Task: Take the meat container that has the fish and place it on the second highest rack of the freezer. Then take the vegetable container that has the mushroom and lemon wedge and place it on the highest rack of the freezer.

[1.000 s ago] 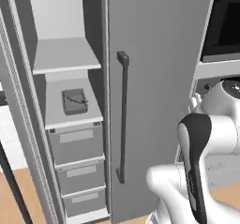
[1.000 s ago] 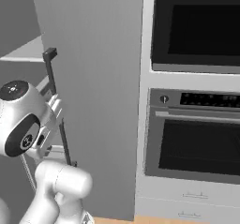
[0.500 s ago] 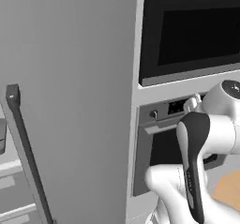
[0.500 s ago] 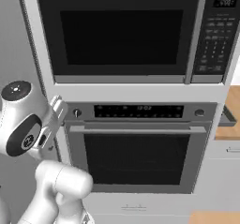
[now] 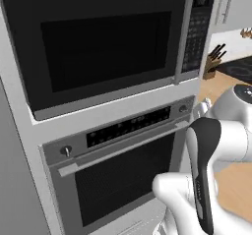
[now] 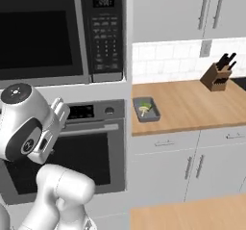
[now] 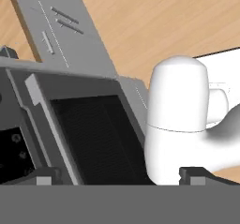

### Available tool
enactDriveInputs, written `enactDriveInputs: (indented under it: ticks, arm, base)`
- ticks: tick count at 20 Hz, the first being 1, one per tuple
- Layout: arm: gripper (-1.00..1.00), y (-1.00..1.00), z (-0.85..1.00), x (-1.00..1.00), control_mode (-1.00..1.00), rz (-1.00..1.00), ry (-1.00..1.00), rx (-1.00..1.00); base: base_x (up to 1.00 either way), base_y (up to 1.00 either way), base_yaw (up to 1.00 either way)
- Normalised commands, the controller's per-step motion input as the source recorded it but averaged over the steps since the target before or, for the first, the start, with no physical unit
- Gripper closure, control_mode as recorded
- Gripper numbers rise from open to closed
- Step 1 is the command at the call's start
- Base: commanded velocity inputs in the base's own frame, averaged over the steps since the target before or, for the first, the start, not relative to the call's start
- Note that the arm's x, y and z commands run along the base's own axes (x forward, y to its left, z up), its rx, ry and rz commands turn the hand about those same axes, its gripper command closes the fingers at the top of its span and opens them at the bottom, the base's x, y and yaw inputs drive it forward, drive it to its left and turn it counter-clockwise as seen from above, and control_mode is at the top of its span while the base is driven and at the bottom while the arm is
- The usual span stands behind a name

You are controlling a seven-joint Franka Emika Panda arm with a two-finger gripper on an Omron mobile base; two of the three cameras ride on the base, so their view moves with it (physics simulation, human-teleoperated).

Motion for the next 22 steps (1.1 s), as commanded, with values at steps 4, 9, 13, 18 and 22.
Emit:
enactDriveInputs:
  ticks: [4, 9, 13, 18, 22]
  arm:
    - [-1.00, 0.00, 0.00, 0.00, 1.00, 0.00, 0.00, 0.00]
    - [-1.00, 0.00, 0.00, 0.00, 1.00, 0.00, 0.00, 0.00]
    - [-1.00, 0.00, 0.00, 0.00, 1.00, 0.00, 0.00, 0.00]
    - [-1.00, 0.00, 0.00, 0.00, 1.00, 0.00, 0.00, 0.00]
    - [-1.00, 0.00, 0.00, 0.00, 1.00, 0.00, 0.00, 0.00]
  base:
    - [0.44, -1.00, -0.19]
    - [0.85, -1.00, -0.06]
    - [0.81, -1.00, 0.24]
    - [0.29, -0.44, 0.61]
    - [0.35, -0.18, 0.38]
